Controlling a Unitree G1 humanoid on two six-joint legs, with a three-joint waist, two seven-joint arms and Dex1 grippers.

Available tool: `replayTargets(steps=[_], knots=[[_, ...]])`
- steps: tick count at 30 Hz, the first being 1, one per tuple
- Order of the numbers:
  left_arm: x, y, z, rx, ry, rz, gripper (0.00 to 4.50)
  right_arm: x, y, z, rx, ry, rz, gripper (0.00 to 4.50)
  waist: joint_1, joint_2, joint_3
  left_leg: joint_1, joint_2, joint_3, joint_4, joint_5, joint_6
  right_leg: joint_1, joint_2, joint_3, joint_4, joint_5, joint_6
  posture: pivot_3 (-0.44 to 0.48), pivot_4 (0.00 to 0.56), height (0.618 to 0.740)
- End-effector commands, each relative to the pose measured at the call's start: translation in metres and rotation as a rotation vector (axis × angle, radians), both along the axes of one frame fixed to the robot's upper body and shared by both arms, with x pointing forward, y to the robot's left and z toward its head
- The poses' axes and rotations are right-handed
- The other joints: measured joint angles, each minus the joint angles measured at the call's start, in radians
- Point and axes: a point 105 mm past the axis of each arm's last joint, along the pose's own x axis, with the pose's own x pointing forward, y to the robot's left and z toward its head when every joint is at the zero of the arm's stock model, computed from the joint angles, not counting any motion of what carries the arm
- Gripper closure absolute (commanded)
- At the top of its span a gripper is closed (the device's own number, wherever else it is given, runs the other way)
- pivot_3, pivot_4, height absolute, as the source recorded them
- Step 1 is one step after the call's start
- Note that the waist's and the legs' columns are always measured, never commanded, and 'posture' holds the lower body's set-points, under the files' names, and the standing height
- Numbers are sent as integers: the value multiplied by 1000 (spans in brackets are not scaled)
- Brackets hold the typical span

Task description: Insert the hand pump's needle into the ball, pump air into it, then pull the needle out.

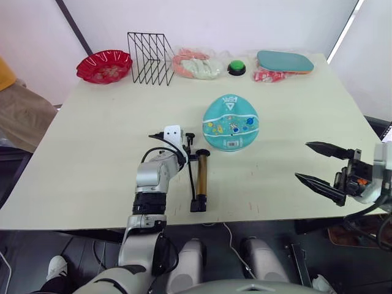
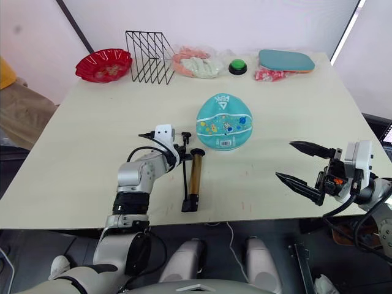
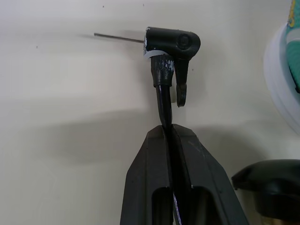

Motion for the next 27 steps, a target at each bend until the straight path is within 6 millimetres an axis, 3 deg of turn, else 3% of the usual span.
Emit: replayTargets(steps=[1, 6, 9, 13, 19, 27], knots=[[-12, 7, 19, -38, -60, -11, 4458, 2, 2, 8, 19, -24, -5, 0, 1, 0, 0, 0, 0, 0, 0, 0, 0, 0, 0, 0, 0, 0, 0, 0, 150, 740], [-32, 18, 40, -24, -155, -44, 4458, 3, 4, 10, 36, -18, -10, 0, 4, -1, 0, 0, 1, -1, 0, 0, 0, 0, 0, -1, 0, 0, 0, 0, 150, 740], [-48, 16, 65, -79, -253, -148, 4458, 3, 8, 12, 39, -14, -6, 0, 5, -1, 1, 0, 1, -1, 0, 0, 0, 0, 0, -1, 0, 0, 0, 0, 150, 740], [-70, -1, 86, -71, -312, -395, 4458, 7, 10, 11, -5, -56, -60, 0, 4, -1, 1, -1, 1, -1, 0, 0, 0, -1, 0, -1, 0, 0, 0, 0, 150, 740], [-90, -31, 104, -26, -332, -760, 4458, 3, 16, 6, -23, -66, -91, 0, 5, -1, 1, -1, 1, 0, 0, 0, 0, -1, 1, -1, 0, -2, -3, 0, 150, 740], [-91, -65, 117, 24, -351, -1109, 4458, -1, 9, 2, -43, -73, -217, 0, 6, -1, 1, -1, 2, 0, 0, 0, 0, -1, 1, -1, -1, -3, -4, 0, 150, 740]])
